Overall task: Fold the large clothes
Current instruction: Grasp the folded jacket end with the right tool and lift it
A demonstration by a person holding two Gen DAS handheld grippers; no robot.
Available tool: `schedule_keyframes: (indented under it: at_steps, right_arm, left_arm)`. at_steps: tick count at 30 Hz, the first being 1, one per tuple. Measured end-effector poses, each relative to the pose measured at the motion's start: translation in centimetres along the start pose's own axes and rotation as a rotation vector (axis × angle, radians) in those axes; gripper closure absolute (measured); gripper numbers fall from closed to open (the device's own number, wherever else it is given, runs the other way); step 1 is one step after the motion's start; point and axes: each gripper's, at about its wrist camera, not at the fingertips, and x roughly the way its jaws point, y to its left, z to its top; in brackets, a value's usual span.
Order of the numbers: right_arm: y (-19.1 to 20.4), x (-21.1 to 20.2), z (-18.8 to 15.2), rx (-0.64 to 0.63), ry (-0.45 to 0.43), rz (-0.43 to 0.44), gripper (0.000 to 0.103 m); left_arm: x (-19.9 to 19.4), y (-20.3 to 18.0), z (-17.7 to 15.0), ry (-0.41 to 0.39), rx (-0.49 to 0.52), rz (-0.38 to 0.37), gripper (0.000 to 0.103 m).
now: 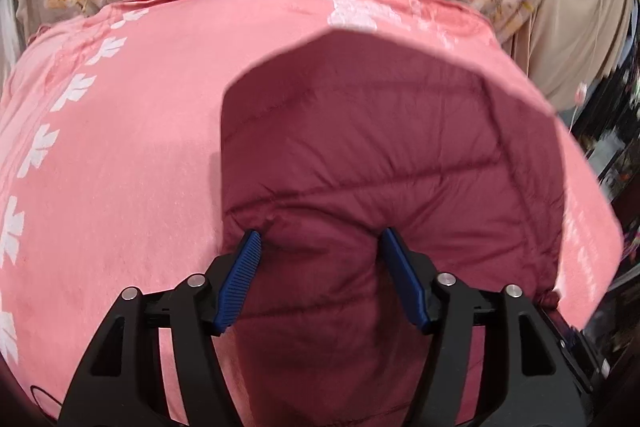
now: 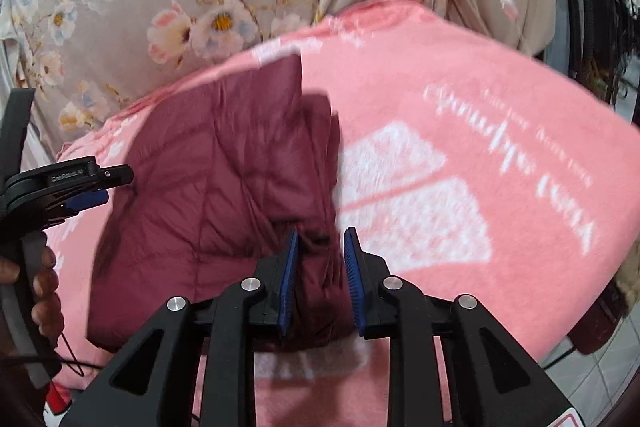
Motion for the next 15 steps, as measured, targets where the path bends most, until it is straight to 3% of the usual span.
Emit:
schedule_keyframes:
  at_steps: [3,6,10,13,15]
  right_arm:
    - [1.0,-1.6,2.6,-0.033,-0.085,0.002,0.081]
    - [2.2,-1.5,3.5,-0.057,-0.100,0.024,0.081]
    - [3.1,-1.1,1.7,-0.050,-0.030,0.071,0.082]
    - [3.3,-0.7,-0.4,-0.040,0.040,0.088,0.086]
    - [3.2,-0.1,-1.6,-0.039,0.080,0.082,0.088]
  left_arm:
    - [-1.7,0.3,2.3,-0.064,-0.018,-0.017,0.043]
    - [-2.0,-1.3,5.4,-0.091,-0.006,-0.059,0.044]
    - [-1.8,-6.3,7.3,-0.079,0.116,-0.138,0.043]
    - [-0.1,-10.7,7.3,-0.020,0.206,-0.212,0.043]
    - [2.1,-13.3,7.0,0.022,0.252,-0.210,0.044]
